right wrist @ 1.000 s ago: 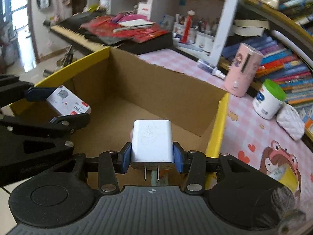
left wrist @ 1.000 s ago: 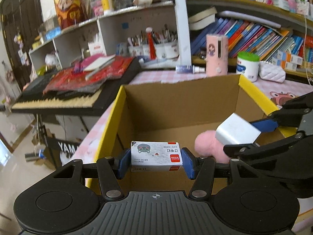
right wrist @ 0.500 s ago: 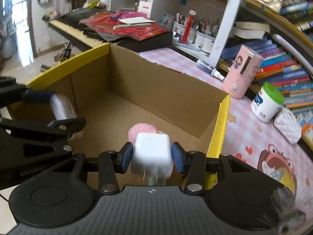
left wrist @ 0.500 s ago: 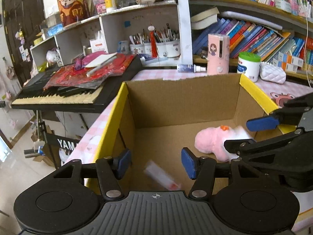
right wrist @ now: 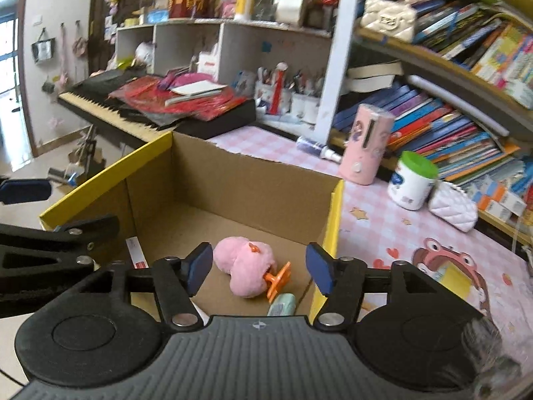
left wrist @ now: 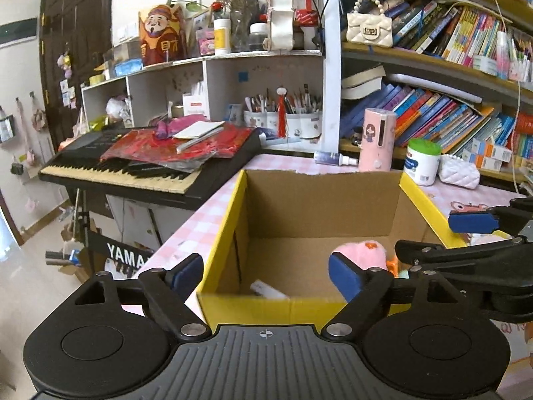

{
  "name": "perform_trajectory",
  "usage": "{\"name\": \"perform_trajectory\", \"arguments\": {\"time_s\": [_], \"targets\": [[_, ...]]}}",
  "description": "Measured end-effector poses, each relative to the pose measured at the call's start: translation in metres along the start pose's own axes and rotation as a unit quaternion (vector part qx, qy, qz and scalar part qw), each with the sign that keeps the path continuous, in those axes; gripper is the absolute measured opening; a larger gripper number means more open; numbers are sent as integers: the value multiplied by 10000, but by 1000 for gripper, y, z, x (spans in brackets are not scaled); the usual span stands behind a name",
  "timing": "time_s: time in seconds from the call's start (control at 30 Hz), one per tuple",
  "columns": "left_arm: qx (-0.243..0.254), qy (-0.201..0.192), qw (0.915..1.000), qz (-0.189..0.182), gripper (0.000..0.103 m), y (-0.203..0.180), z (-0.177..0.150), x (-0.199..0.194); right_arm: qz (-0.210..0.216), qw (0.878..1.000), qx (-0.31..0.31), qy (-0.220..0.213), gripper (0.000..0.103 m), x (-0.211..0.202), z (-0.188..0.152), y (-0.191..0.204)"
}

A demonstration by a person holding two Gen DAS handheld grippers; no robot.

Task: Organize objects
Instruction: 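Open the left tool to drop the medicine box while the right tool drops the charger into the box, then withdraw both open tools from the box toward the remaining objects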

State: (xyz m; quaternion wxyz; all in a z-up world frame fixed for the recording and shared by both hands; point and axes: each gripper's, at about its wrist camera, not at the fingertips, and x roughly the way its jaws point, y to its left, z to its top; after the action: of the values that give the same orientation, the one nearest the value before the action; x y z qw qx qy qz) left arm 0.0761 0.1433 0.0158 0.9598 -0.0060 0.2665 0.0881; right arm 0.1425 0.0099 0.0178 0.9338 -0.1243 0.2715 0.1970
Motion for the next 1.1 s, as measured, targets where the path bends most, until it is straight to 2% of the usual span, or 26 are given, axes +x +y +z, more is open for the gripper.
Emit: {"name": "perform_trajectory", "arguments": {"time_s": [0.3,0.77,1.1], "targets": [[101,116,9998,-93,86,10,-27,-37,-279,9994,114,-151,69,-45,-27,22],[247,430,9985,-214,87,24,-68,-87,-397,9988,264,111,74,-97,-76,58],[499,744,9945,-544,87,12,-95,-102,-565,9960,551,428,75,-122,-113,63]]}}
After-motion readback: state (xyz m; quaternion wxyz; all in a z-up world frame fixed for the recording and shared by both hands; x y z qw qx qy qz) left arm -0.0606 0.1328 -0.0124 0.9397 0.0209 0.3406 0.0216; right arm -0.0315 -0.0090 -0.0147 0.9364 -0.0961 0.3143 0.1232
